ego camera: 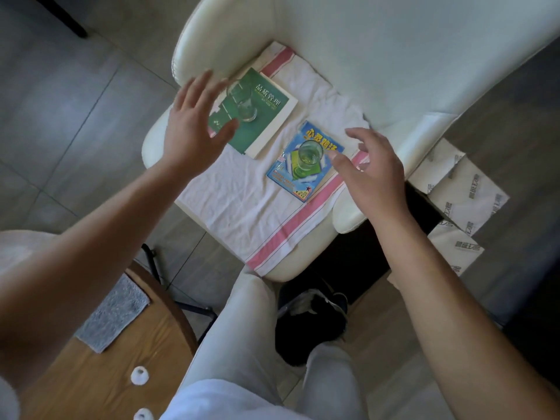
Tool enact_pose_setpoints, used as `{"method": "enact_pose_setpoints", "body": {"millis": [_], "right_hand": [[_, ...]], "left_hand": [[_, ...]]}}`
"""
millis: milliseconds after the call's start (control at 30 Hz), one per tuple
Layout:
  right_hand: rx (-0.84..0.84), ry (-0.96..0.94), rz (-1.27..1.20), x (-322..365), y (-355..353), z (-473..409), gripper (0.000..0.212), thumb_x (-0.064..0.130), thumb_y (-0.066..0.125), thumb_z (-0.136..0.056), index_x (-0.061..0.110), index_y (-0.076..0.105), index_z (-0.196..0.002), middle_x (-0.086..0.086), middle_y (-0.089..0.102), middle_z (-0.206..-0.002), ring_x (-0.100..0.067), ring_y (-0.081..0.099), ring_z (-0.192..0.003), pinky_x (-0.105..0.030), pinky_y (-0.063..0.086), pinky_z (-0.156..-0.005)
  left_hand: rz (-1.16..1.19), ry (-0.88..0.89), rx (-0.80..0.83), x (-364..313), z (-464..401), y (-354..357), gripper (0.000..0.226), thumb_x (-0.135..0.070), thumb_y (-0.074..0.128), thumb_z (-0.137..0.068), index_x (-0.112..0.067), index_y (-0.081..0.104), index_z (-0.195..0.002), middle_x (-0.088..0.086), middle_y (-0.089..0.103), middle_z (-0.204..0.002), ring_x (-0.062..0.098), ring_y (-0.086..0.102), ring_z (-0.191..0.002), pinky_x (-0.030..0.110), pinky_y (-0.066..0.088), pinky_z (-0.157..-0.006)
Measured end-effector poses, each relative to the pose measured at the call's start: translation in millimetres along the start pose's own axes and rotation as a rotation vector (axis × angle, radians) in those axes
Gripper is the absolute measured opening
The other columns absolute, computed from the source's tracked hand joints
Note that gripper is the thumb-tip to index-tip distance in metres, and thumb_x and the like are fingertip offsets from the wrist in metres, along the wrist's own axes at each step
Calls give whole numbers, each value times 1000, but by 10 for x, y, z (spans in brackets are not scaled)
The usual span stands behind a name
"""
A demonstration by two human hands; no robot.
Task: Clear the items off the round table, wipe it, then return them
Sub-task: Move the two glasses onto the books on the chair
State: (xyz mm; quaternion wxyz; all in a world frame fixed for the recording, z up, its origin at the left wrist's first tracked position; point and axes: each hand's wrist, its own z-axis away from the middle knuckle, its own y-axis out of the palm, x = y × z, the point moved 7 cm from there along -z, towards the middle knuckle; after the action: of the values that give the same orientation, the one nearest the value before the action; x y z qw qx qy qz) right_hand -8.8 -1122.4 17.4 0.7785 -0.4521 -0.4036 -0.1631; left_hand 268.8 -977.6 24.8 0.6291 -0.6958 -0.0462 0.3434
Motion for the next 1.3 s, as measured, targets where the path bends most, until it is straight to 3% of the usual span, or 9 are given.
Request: {"method": "enact_pose_setpoints", "body": {"millis": [133, 400, 533, 700, 967, 1300], "right_hand": [[-57, -75, -89, 326, -563, 567, 44, 41, 70, -89, 24, 67, -130, 13, 60, -129, -9, 56, -125, -47, 51, -103], [-102, -272, -78, 734, -1512, 1762, 43, 44, 67, -94, 24, 66, -132, 9, 58, -143, -9, 49, -140, -48, 48, -109], [-144, -322, -137, 771, -2072, 2309, 35, 43, 67, -96, 26, 69, -127, 15, 58, -140, -4, 51, -137, -44, 47, -111], [-128, -381, -136, 806, -2512, 2886, 43, 57, 60, -92, 31, 71, -125, 15, 58, -143, -7, 57, -131, -47, 49, -107], [-61, -570, 90, 1270, -2715, 3540, 45, 51, 60, -92, 30, 68, -131, 8, 50, -155, -13, 46, -142, -33, 40, -113], [-170, -929, 249, 1659, -1940, 4370, 52, 43, 59, -96, 13, 65, -138, -13, 40, -163, -35, 33, -152, -52, 33, -121]], "left_hand": [[-59, -42, -15, -433, 477, -404, 57, -37, 60, -96, -23, 47, -150, 6, 29, -168, 36, 25, -154, 51, 26, -124], [-18, 40, -128, -1692, 1399, -1135, 54, -44, 55, -99, -21, 52, -148, 7, 28, -168, 34, 19, -156, 49, 21, -125], [-99, 153, -156, -2210, 1877, -1588, 58, -50, 51, -98, -21, 52, -148, 8, 27, -169, 35, 18, -157, 52, 22, -125], [-136, 99, -288, -2586, 2580, -2250, 57, -49, 52, -98, -24, 51, -148, 7, 28, -168, 32, 18, -157, 52, 21, -126], [-247, -177, -349, -2429, 3645, -2591, 63, -52, 53, -100, -32, 36, -157, 3, 22, -171, 29, 9, -160, 56, 16, -127], [-221, -443, -424, -1509, 5275, -2703, 66, -63, 42, -99, -31, 37, -157, 1, 23, -171, 26, 9, -160, 54, 17, -125]]}}
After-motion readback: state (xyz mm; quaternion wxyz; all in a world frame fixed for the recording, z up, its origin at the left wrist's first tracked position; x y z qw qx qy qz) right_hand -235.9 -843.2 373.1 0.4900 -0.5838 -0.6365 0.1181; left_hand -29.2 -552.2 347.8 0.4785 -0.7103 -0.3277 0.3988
